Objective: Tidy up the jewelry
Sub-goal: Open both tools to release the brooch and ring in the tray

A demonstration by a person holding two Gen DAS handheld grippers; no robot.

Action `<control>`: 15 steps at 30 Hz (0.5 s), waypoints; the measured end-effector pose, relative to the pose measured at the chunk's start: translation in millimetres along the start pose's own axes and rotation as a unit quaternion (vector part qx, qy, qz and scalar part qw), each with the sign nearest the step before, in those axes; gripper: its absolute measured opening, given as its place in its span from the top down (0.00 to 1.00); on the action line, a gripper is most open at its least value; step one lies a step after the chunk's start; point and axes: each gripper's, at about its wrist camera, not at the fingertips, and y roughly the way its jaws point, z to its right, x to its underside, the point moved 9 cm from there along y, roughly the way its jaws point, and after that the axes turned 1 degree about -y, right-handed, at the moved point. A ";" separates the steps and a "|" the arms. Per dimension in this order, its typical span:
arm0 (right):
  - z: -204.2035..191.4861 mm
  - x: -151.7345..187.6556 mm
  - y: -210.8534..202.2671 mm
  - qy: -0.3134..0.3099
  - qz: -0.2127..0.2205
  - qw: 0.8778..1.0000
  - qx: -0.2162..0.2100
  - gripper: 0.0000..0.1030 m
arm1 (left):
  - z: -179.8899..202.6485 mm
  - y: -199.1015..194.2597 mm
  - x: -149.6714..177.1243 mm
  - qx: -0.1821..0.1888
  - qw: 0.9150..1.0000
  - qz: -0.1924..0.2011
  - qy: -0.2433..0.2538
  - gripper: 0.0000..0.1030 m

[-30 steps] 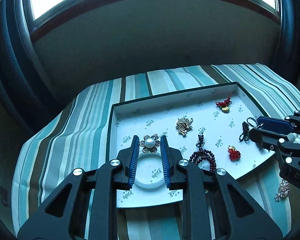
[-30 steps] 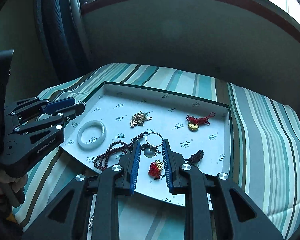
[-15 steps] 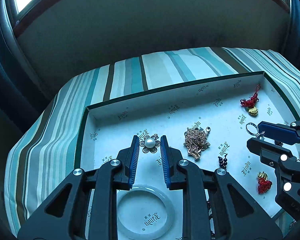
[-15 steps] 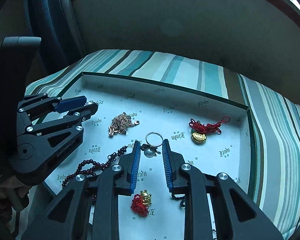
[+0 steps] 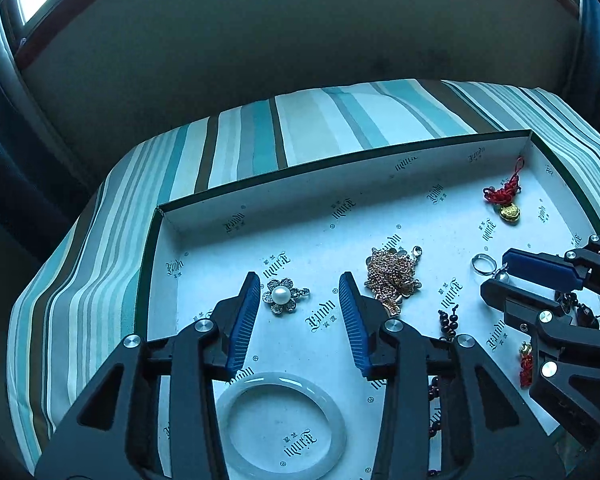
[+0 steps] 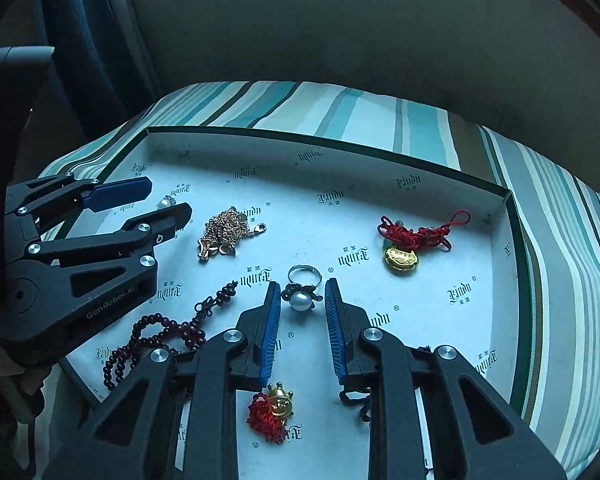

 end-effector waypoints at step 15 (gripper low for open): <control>12.7 26.6 -78.3 -0.008 0.032 0.999 0.018 0.76 | 1.8 -70.3 20.6 0.010 0.999 0.041 -0.025 0.47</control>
